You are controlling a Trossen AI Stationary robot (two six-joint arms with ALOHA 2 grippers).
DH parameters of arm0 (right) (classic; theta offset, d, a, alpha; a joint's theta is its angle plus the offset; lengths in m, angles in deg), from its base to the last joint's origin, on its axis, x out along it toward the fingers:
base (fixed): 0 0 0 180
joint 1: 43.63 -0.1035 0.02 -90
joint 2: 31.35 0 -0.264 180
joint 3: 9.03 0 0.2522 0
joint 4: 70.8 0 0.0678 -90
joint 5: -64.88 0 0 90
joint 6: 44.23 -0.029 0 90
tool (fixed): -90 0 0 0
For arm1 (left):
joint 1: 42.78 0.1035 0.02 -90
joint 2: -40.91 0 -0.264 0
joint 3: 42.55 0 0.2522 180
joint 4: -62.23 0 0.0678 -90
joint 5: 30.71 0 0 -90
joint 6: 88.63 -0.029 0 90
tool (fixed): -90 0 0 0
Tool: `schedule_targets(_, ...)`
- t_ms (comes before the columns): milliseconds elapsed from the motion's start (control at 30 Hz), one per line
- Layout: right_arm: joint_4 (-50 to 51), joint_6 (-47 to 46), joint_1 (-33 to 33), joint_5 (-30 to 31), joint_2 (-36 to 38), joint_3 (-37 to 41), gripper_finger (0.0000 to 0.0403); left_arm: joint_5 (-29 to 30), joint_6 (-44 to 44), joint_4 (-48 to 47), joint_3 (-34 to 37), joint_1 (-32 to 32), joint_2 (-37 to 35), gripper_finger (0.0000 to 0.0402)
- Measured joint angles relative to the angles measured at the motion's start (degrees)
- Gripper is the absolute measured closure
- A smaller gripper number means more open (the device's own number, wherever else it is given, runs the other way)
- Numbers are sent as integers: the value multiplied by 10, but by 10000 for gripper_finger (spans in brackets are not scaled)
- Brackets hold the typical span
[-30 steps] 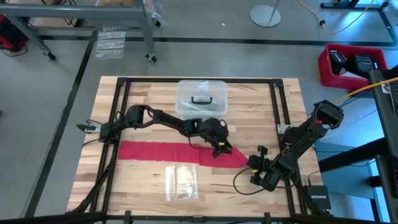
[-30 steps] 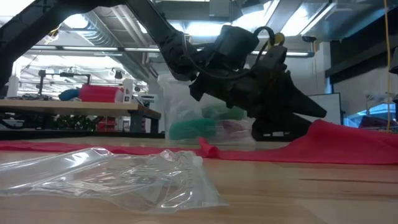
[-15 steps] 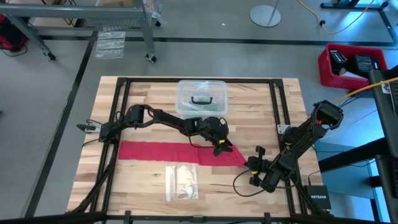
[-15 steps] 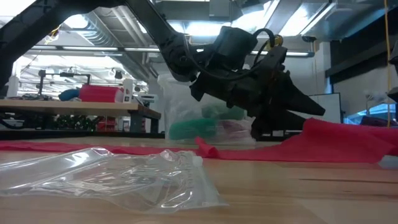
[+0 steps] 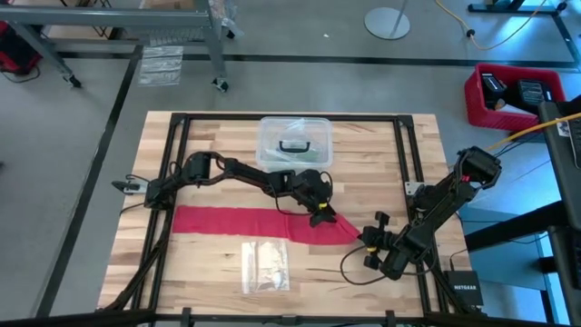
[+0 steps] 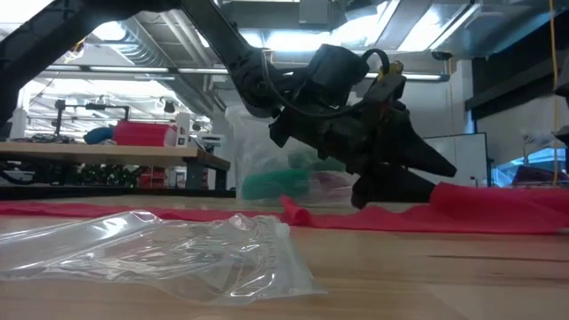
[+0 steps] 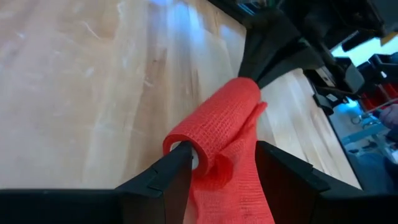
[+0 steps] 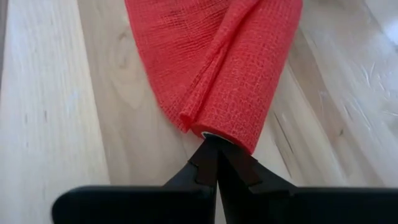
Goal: Roll bandage
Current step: Roll the red bandage
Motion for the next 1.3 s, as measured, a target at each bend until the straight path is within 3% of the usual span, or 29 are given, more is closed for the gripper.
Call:
schedule_targets(400,-1,1,0,1,0,0,393,-46,36,-3,0,21,-1,233)
schedule_targets(1133,-1,-1,0,8,0,0,393,9,20,-21,-2,9,8,233)
schedule_targets(1300,0,-1,0,10,0,0,393,-4,21,-26,-2,10,8,233)
